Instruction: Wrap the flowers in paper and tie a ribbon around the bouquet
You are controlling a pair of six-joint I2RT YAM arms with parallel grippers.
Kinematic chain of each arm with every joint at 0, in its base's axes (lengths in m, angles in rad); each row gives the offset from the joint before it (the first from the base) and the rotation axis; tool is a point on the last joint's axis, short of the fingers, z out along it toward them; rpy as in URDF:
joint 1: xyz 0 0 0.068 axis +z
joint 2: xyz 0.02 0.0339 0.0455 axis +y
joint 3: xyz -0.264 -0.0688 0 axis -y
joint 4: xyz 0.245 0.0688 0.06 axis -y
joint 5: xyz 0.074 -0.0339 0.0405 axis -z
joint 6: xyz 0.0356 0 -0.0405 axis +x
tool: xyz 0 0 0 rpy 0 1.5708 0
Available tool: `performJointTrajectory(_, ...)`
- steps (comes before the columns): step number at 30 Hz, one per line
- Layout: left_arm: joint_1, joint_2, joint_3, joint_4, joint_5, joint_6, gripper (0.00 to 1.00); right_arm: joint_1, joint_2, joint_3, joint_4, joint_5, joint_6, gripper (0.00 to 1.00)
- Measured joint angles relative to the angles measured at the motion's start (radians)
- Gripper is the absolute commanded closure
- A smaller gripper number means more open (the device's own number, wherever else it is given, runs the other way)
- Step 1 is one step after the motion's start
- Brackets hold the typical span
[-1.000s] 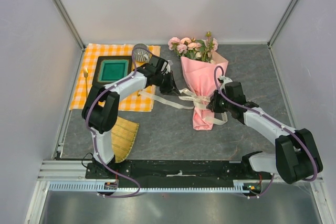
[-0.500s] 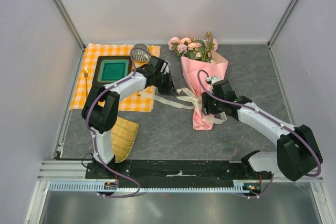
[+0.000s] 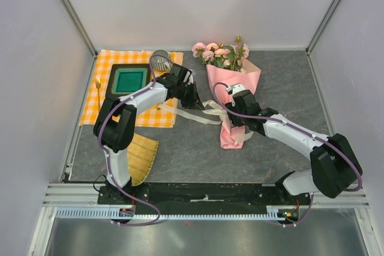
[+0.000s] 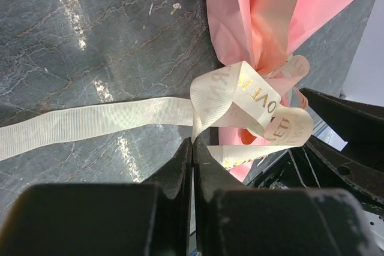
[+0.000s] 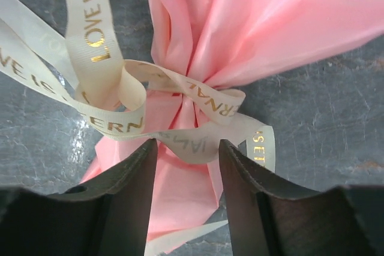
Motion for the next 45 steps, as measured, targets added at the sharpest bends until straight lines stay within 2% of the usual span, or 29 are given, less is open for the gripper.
performJointTrajectory(2,0.0,0.0,0.0,-0.001,0.0,0.0,0.86,0.0,0.0,0.0,0.022,-0.006,-0.009,0.63)
performJointTrajectory(5,0.0,0.0,-0.009,0.001,-0.001,-0.001,0.71,0.0,0.0,-0.001,0.051,-0.017,-0.019,0.77)
performJointTrajectory(6,0.0,0.0,-0.015,-0.001,-0.002,0.0,0.63,0.0,0.0,-0.002,0.06,-0.021,-0.021,0.81)
performJointTrajectory(10,-0.002,-0.01,-0.036,-0.037,-0.035,0.014,0.49,0.0,-0.002,-0.006,0.071,-0.043,-0.011,0.99)
performJointTrajectory(14,-0.013,-0.072,-0.032,-0.109,-0.115,0.045,0.48,0.0,-0.029,-0.034,0.066,-0.08,0.02,1.0)
performJointTrajectory(16,-0.025,-0.109,-0.002,-0.143,-0.153,0.057,0.58,0.0,-0.05,-0.045,0.057,-0.091,0.039,1.0)
performJointTrajectory(17,-0.032,-0.122,0.018,-0.146,-0.161,0.061,0.59,0.0,-0.058,-0.048,0.051,-0.096,0.051,1.0)
performJointTrajectory(21,-0.059,-0.128,0.101,-0.079,-0.1,0.087,0.6,0.0,-0.076,-0.063,0.043,-0.107,0.099,1.0)
performJointTrajectory(27,-0.114,0.048,0.303,0.023,0.05,0.14,0.58,-0.016,-0.09,-0.12,0.039,-0.116,0.165,1.0)
performJointTrajectory(31,-0.155,0.198,0.424,0.048,0.121,0.192,0.57,-0.094,-0.1,-0.161,0.049,-0.17,0.211,1.0)
performJointTrajectory(36,-0.18,0.276,0.44,0.037,0.159,0.253,0.52,-0.156,-0.155,-0.203,0.066,-0.227,0.254,0.98)
performJointTrajectory(43,-0.183,0.288,0.446,-0.027,0.134,0.324,0.46,-0.174,-0.164,-0.206,0.124,-0.307,0.28,0.97)
performJointTrajectory(45,-0.183,0.288,0.446,-0.043,0.114,0.344,0.45,-0.175,-0.164,-0.206,0.134,-0.322,0.282,0.93)
